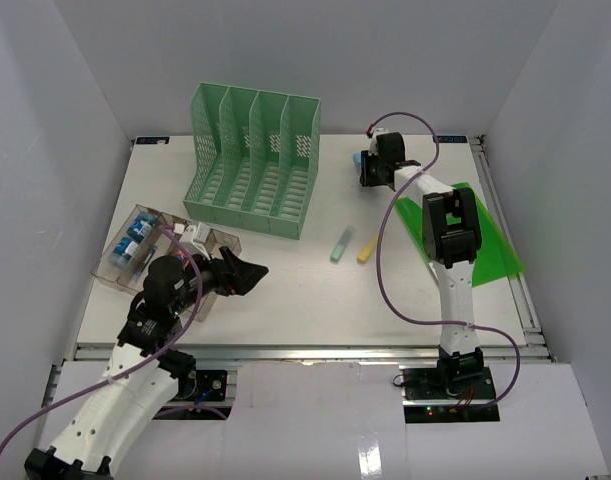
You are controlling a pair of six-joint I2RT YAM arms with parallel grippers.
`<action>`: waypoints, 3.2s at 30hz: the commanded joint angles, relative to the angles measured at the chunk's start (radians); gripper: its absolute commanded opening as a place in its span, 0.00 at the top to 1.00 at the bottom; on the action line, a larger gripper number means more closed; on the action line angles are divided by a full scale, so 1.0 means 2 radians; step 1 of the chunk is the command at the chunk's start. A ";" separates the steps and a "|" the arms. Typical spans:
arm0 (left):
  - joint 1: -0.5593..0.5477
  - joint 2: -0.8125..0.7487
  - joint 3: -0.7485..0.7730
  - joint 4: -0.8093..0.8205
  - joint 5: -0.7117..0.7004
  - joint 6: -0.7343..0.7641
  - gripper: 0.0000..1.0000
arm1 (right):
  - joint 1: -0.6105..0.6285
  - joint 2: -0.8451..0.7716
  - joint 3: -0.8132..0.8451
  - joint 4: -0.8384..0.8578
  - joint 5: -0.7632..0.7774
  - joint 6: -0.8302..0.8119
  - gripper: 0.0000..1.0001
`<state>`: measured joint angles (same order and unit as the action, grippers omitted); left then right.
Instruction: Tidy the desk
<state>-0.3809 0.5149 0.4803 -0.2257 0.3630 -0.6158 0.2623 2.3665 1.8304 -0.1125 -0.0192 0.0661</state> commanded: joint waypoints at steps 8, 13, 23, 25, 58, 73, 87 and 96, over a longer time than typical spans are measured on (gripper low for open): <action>0.001 -0.040 -0.020 0.009 0.022 -0.024 0.02 | 0.005 0.027 0.064 -0.098 -0.038 -0.031 0.87; 0.001 -0.005 -0.059 0.113 0.060 -0.074 0.02 | -0.009 -0.058 -0.035 -0.053 -0.102 -0.031 0.92; -0.012 0.194 -0.101 0.407 0.081 -0.190 0.02 | -0.058 -0.301 -0.286 0.013 -0.262 -0.026 0.92; -0.038 0.237 -0.085 0.440 0.060 -0.196 0.02 | -0.058 -0.343 -0.331 0.019 -0.295 -0.034 0.92; -0.185 0.518 0.086 0.567 -0.059 -0.247 0.62 | 0.069 -0.617 -0.530 0.004 -0.387 -0.089 0.92; -0.184 0.369 0.109 0.213 -0.117 -0.077 1.00 | 0.058 -0.654 -0.539 -0.045 -0.448 -0.266 0.10; -0.093 0.312 0.282 -0.343 -0.461 0.179 1.00 | 0.004 -0.676 -0.549 -0.044 -0.461 -0.269 0.10; 0.026 0.364 0.232 -0.219 -0.443 0.305 1.00 | -0.011 -0.678 -0.554 -0.045 -0.466 -0.267 0.10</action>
<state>-0.3505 1.1966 0.9553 -0.7438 -0.5150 -0.1484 0.2535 1.0225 0.7343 -0.1939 -0.9233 -0.4565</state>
